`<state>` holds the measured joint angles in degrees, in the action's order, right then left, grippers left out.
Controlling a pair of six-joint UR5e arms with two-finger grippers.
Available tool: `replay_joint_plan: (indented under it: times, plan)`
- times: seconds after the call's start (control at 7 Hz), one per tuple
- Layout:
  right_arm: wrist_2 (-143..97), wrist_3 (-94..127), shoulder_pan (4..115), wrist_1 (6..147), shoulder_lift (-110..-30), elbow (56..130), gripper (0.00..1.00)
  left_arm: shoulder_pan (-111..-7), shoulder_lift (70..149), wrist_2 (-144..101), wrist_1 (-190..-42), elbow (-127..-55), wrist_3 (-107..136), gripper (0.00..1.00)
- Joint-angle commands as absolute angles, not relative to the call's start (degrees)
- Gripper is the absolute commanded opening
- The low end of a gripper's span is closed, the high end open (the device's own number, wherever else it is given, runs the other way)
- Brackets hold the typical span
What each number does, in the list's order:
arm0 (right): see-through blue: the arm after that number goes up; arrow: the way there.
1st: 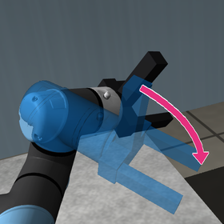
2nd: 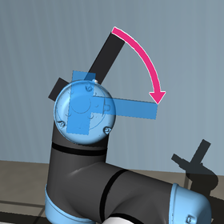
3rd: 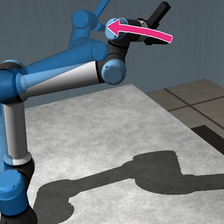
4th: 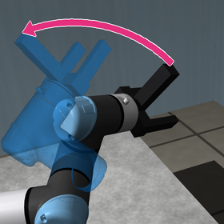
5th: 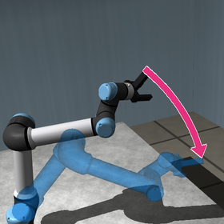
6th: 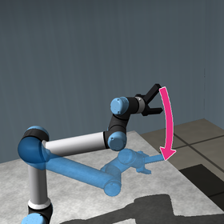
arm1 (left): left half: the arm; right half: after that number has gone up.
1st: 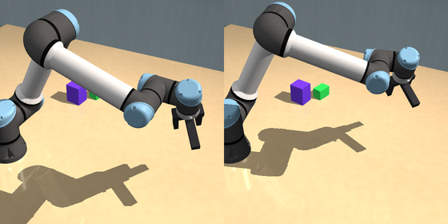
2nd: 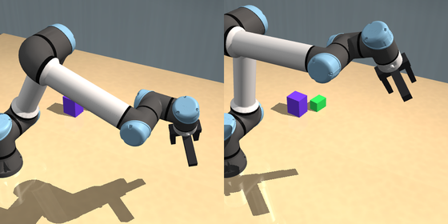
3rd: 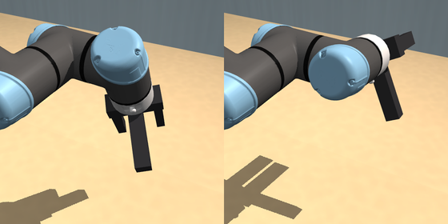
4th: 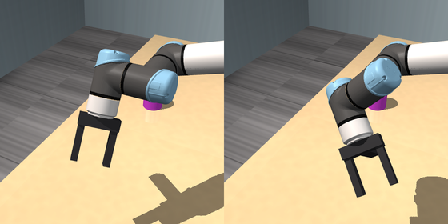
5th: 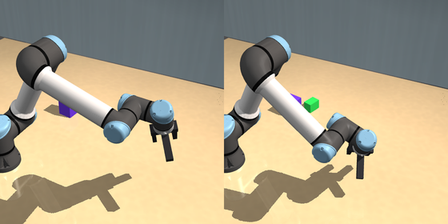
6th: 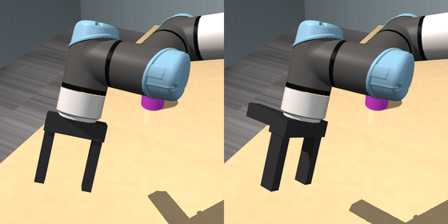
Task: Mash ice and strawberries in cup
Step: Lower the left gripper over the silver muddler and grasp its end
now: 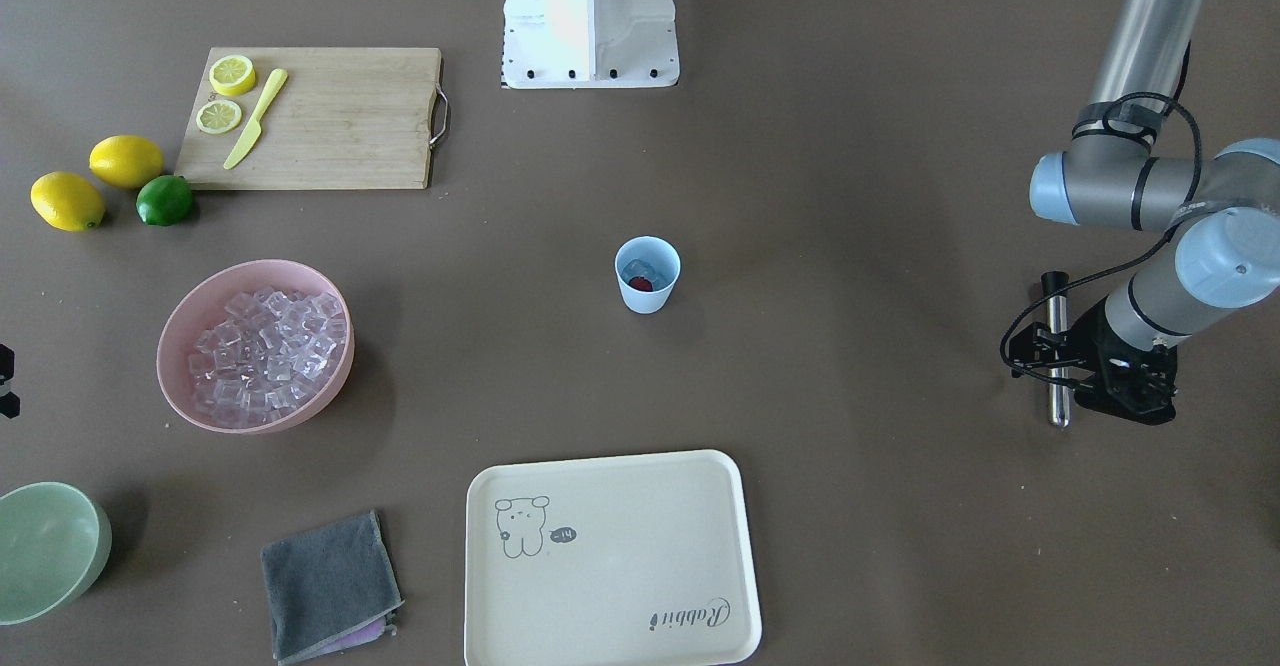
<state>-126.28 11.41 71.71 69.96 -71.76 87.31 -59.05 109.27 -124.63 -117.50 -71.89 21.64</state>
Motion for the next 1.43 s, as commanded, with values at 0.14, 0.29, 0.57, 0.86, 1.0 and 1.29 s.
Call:
replay_joint_plan:
  times: [0.14, 0.29, 0.57, 0.86, 1.0, 1.29]
  plan:
    - [-126.04, 11.69, 70.93, 69.96, -71.89, 87.63, 0.99, -58.97, 107.58, -124.63, -118.21, -72.16, 20.92, 0.77]
    - [-126.04, 11.86, 70.93, 69.96, -71.98, 87.8, 0.99, -59.15, 107.4, -124.98, -120.13, -72.25, 21.88, 0.51]
    - [-126.12, 12.74, 70.93, 69.96, -72.59, 88.76, 0.99, -59.32, 106.44, -125.07, -120.5, -72.85, 22.15, 0.07]
    - [-126.04, 13.1, 70.93, 69.96, -73.3, 88.68, 0.99, -59.68, 106.43, -125.07, -120.41, -73.73, 22.32, 0.0]
    - [-126.04, 13.1, 70.93, 69.96, -73.47, 88.68, 0.99, -60.72, 106.44, -125.16, -120.06, -75.13, 22.32, 0.0]
    - [-126.12, 13.01, 70.93, 69.96, -73.48, 88.77, 0.99, -63.8, 109.92, -127.95, -119.61, -78.66, 31.4, 0.0]
